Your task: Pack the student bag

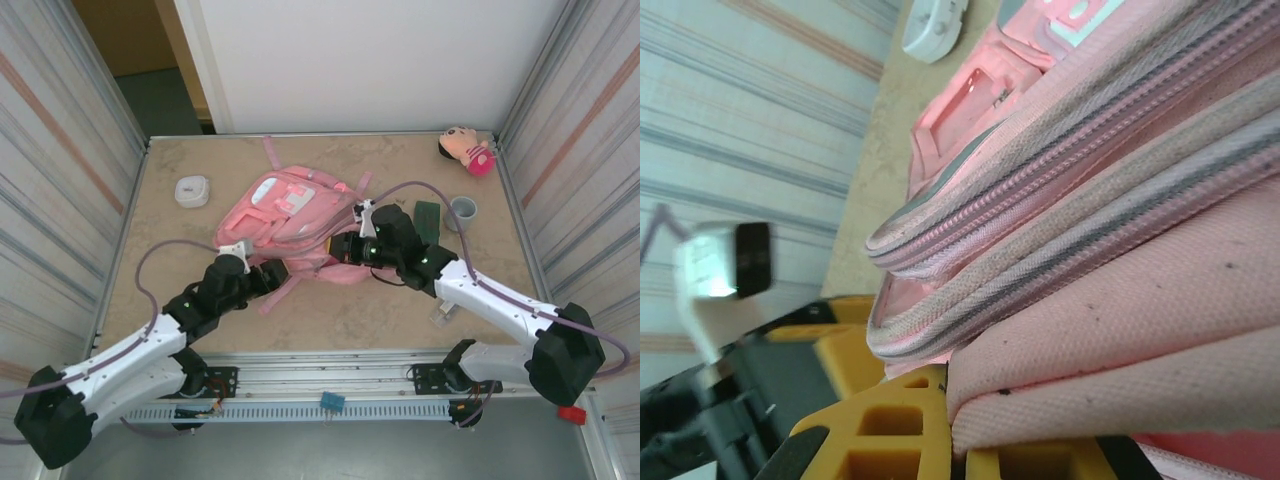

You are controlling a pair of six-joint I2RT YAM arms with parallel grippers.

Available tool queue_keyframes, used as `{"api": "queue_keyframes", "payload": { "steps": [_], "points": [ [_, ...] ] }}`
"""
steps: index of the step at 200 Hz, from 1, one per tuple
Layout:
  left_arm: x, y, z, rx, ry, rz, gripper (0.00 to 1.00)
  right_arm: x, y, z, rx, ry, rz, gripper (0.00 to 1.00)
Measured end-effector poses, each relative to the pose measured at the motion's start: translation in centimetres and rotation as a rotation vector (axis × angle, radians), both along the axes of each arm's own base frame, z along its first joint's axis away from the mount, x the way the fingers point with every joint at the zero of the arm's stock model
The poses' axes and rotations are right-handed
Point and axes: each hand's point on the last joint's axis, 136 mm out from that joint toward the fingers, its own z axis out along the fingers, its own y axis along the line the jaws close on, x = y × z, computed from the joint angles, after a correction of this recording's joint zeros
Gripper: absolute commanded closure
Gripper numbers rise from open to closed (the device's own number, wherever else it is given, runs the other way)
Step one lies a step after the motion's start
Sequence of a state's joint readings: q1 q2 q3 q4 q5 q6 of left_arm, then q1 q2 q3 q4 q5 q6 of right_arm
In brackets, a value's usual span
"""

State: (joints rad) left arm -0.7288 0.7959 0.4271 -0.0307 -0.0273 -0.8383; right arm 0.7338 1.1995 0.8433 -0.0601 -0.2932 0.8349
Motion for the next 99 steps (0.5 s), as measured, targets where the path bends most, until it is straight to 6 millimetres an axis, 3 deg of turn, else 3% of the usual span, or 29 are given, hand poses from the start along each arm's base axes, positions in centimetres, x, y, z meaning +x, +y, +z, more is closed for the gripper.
{"api": "queue_keyframes", "payload": {
  "steps": [20, 41, 63, 99],
  "points": [
    [-0.6, -0.7, 3.3, 0.138, -0.244, -0.146, 0.35, 0.2, -0.2, 0.8, -0.002, -0.004, 0.010, 1.00],
    [-1.6, -1.5, 4.4, 0.319, -0.463, -0.308, 0.33, 0.2, -0.2, 1.5, -0.002, 0.000, 0.018, 0.98],
    [-2.0, -2.0, 3.9, 0.521, -0.621, -0.444, 0.28, -0.2, -0.2, 1.5, -0.005, 0.019, 0.032, 0.97],
    [-1.3, -3.0, 0.9, 0.786, -0.728, -0.605, 0.25, -0.6, -0.3, 1.1, -0.010, 0.057, 0.027, 0.96]
  ]
}}
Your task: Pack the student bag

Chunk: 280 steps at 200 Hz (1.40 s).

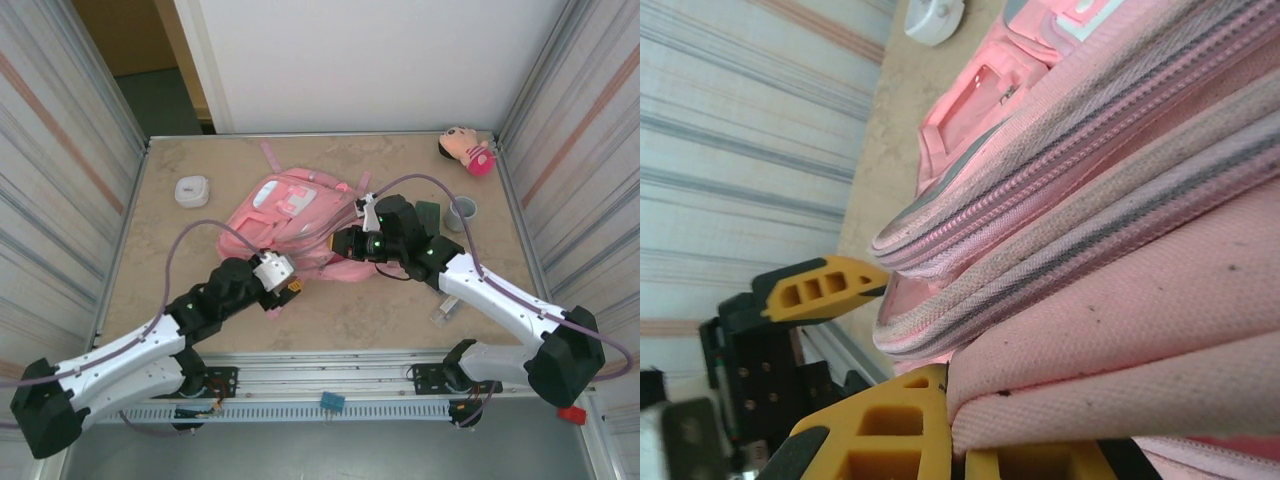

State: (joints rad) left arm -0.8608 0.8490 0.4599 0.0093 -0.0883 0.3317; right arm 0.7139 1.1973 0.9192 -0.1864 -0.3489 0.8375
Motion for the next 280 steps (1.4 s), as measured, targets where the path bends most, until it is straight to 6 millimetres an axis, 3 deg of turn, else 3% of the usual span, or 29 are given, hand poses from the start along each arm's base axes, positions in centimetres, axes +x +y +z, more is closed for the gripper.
{"api": "queue_keyframes", "payload": {
  "steps": [38, 60, 98, 111, 119, 148, 176, 212, 247, 280],
  "points": [
    [1.3, -1.6, -1.8, 0.144, -0.108, -0.051, 0.26, -0.4, 0.0, -0.3, -0.004, 0.042, -0.014, 0.95],
    [2.4, -2.4, -2.6, 0.196, -0.164, -0.052, 0.34, -0.4, 0.0, -0.4, 0.001, 0.064, -0.035, 0.94],
    [3.7, -2.9, -2.8, 0.252, -0.251, -0.036, 0.80, -0.4, -0.2, -0.4, -0.001, 0.092, -0.060, 0.92],
    [3.5, -2.9, -2.6, 0.250, -0.253, -0.048, 0.95, -0.5, -0.1, -0.3, -0.001, 0.093, -0.054, 0.84],
    [3.2, -2.8, -2.4, 0.235, -0.237, -0.061, 1.00, -0.6, -0.1, -0.2, 0.001, 0.093, -0.048, 0.74],
    [2.8, -1.3, -1.0, 0.106, -0.159, -0.087, 1.00, -0.9, -0.4, 1.0, 0.031, 0.055, -0.006, 0.44],
    [2.2, 0.7, 0.4, -0.019, -0.108, -0.097, 1.00, -0.6, -2.0, 2.0, 0.125, 0.029, -0.025, 0.32],
    [0.8, 0.5, -1.2, -0.028, -0.019, -0.151, 1.00, 0.2, -3.3, -0.8, 0.203, 0.132, -0.097, 0.31],
    [0.6, 0.3, -2.4, -0.012, 0.024, -0.166, 1.00, 0.5, -3.8, -2.7, 0.261, 0.236, -0.155, 0.53],
    [0.6, 0.5, -2.4, -0.008, 0.023, -0.161, 1.00, 1.0, -4.7, -2.4, 0.285, 0.243, -0.191, 0.49]
  ]
}}
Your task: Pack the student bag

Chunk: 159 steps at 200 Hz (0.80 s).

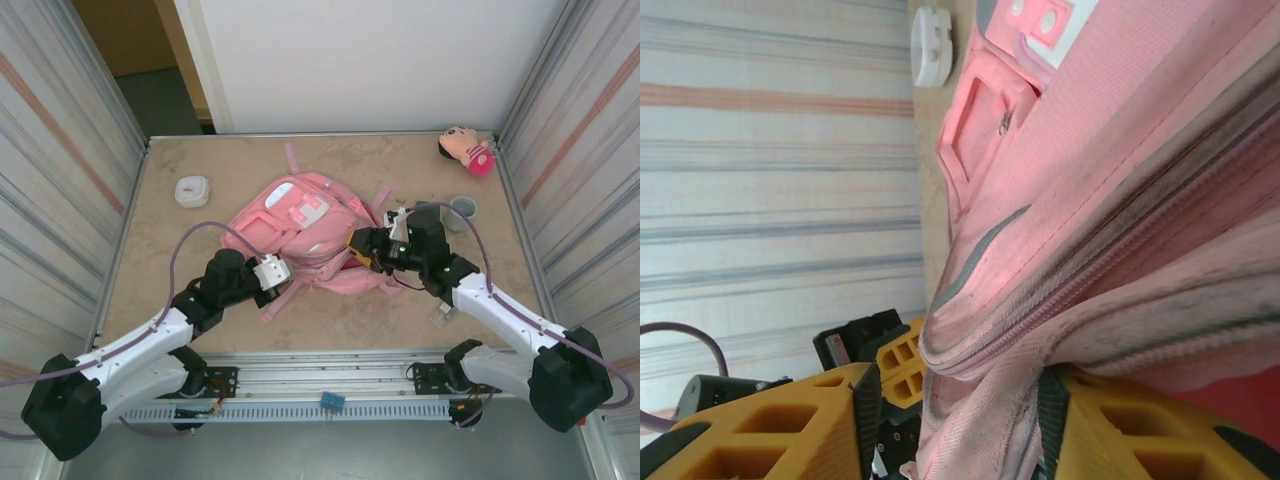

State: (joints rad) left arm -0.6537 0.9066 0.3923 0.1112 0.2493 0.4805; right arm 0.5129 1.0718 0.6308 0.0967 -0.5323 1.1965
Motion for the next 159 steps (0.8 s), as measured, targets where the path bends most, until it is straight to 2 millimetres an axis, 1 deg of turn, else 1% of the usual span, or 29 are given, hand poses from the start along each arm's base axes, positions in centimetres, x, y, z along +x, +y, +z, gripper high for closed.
{"api": "queue_keyframes", "payload": {
  "steps": [18, 28, 43, 60, 73, 87, 96, 114, 133, 159],
  "points": [
    [0.0, 0.2, 0.2, 0.000, -0.005, 0.006, 1.00, 0.1, -1.0, 0.3, -0.021, -0.018, -0.020, 0.37],
    [0.0, 0.2, 0.3, -0.001, -0.007, 0.008, 1.00, 0.0, -1.5, 0.4, -0.058, -0.031, -0.020, 0.35],
    [0.0, 0.2, 0.3, -0.004, -0.005, 0.010, 1.00, -0.2, -2.1, 0.8, -0.143, -0.066, -0.017, 0.35],
    [-0.1, 0.2, 0.2, -0.007, 0.003, 0.010, 1.00, -0.9, -2.3, 2.4, -0.240, -0.192, 0.019, 0.36],
    [-0.2, 0.2, 0.2, -0.007, 0.022, 0.012, 1.00, -2.1, -1.8, 3.6, -0.299, -0.313, 0.075, 0.39],
    [-0.3, 0.0, 0.6, -0.017, 0.050, 0.008, 1.00, -3.9, -1.0, 4.0, -0.355, -0.421, 0.154, 0.40],
    [-0.4, -0.2, 1.0, -0.026, 0.070, 0.006, 1.00, -5.1, -0.4, 3.9, -0.385, -0.473, 0.210, 0.40],
    [-0.3, -0.6, 1.9, -0.046, 0.117, 0.013, 1.00, -7.2, 0.6, 3.5, -0.417, -0.533, 0.313, 0.46],
    [0.0, -1.0, 2.4, -0.064, 0.185, 0.037, 1.00, -8.9, 1.5, 2.7, -0.425, -0.523, 0.384, 0.50],
    [0.2, -1.7, 2.8, -0.087, 0.296, 0.069, 1.00, -11.3, 3.2, 0.4, -0.482, -0.459, 0.445, 0.50]
  ]
}}
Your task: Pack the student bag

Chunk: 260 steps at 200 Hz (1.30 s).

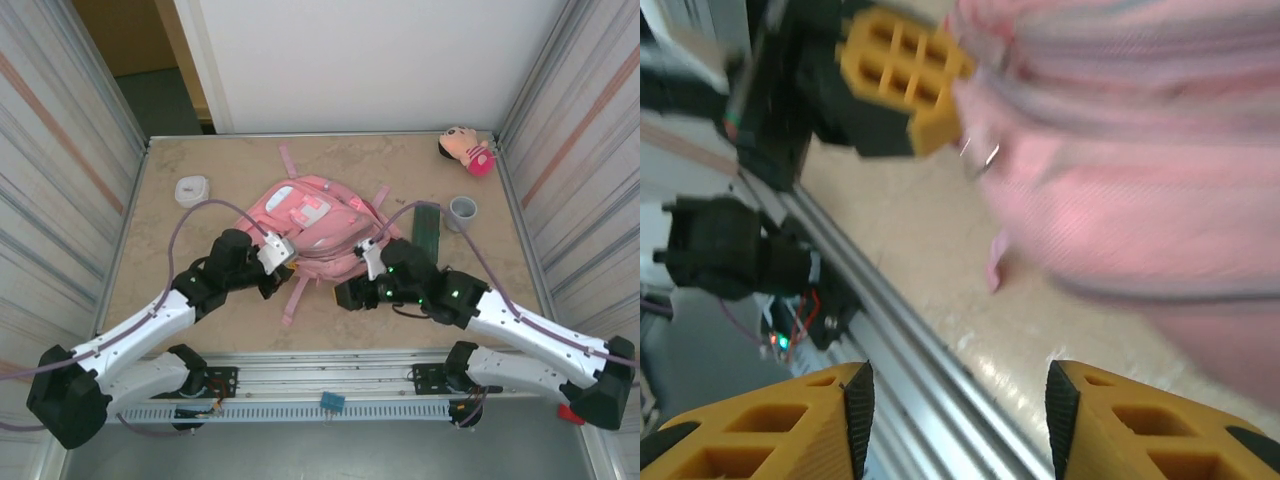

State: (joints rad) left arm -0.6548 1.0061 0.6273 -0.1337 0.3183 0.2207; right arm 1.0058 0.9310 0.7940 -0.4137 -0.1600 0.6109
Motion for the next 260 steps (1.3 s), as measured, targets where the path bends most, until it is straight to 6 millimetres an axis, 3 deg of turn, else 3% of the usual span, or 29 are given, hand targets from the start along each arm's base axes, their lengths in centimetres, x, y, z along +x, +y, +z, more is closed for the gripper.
{"api": "queue_keyframes", "payload": {
  "steps": [24, 102, 169, 235, 260],
  "points": [
    [0.0, -0.4, -0.1, -0.018, 0.084, 0.025, 1.00, -0.4, 0.7, -1.4, -0.042, 0.023, -0.062, 0.49],
    [-0.6, -0.9, 0.0, -0.063, 0.187, 0.052, 1.00, 4.5, 3.5, -5.8, -0.159, -0.022, -0.247, 0.52],
    [-0.3, -1.1, 0.7, -0.086, 0.178, 0.059, 1.00, 7.3, 2.0, -5.0, -0.219, -0.142, -0.392, 0.98],
    [-0.3, -2.0, 2.8, -0.124, 0.117, 0.037, 1.00, 6.8, 0.3, -2.1, -0.172, -0.155, -0.306, 1.00],
    [0.1, -1.5, 2.3, -0.103, 0.114, 0.057, 0.65, 6.8, -0.7, -1.3, -0.157, -0.143, -0.263, 1.00]
  ]
}}
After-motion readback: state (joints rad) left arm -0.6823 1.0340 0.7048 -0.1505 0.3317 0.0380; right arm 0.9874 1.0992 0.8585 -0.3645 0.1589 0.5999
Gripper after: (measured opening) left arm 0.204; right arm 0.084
